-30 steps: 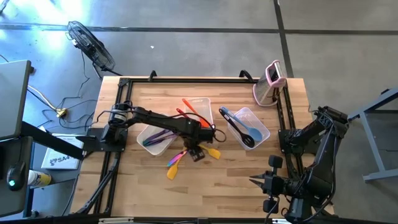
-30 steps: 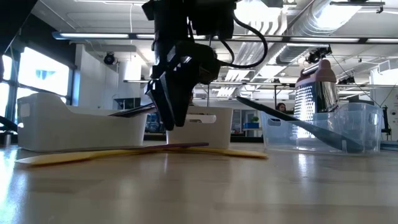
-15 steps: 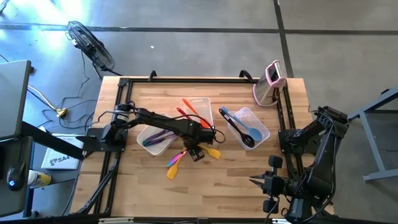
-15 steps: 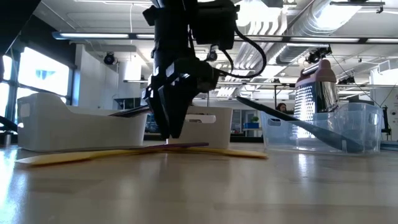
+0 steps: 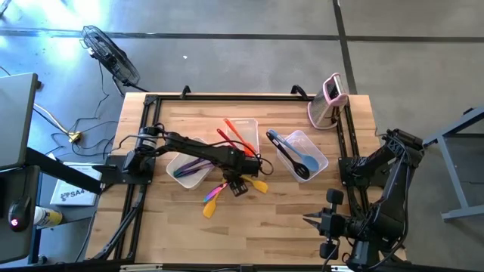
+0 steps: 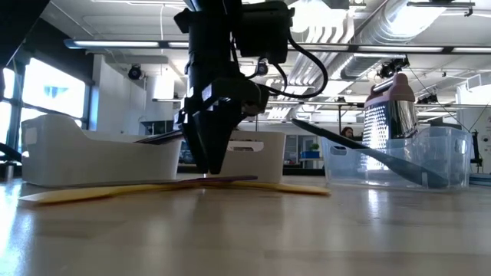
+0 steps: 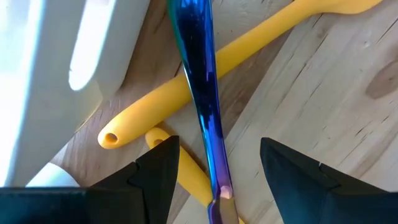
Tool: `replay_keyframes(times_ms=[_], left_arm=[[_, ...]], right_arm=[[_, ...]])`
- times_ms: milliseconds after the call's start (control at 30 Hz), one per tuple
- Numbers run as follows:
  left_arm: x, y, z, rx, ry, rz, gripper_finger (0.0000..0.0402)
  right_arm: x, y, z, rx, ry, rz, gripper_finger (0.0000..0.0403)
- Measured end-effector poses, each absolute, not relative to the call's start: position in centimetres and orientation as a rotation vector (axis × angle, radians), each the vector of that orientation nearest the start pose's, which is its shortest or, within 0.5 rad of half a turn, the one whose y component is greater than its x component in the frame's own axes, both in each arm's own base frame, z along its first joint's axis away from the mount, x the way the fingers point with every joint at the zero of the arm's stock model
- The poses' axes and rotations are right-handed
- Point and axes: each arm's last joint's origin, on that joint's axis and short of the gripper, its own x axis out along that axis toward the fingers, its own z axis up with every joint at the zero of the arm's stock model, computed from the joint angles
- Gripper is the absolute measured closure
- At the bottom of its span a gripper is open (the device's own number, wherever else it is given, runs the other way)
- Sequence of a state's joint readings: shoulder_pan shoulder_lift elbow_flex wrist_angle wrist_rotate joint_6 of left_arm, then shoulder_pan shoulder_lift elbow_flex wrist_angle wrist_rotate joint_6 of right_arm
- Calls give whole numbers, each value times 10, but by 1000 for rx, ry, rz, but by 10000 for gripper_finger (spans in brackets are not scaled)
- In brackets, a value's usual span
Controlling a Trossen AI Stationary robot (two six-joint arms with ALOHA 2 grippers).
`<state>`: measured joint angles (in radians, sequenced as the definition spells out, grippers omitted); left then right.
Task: Pick & Place Kitchen Items
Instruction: Put the blue table knife into the left white bin
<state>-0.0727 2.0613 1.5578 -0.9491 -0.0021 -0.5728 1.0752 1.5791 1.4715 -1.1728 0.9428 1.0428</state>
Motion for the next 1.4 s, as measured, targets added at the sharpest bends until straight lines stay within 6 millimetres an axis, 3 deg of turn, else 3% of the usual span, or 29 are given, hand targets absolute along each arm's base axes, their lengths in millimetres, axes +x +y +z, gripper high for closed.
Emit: replay_keyframes(times_ms=[467, 900, 1400], left_arm=[[398, -29, 177, -421, 1424, 380, 183], [393, -51, 178, -335, 1442, 377, 183], [399, -51, 179, -350, 1385, 345, 183]], right_arm=[[162, 250, 320, -83, 616, -229, 374], [162, 250, 320, -102, 611, -227, 374], [162, 250, 320, -99, 610, -227, 374]])
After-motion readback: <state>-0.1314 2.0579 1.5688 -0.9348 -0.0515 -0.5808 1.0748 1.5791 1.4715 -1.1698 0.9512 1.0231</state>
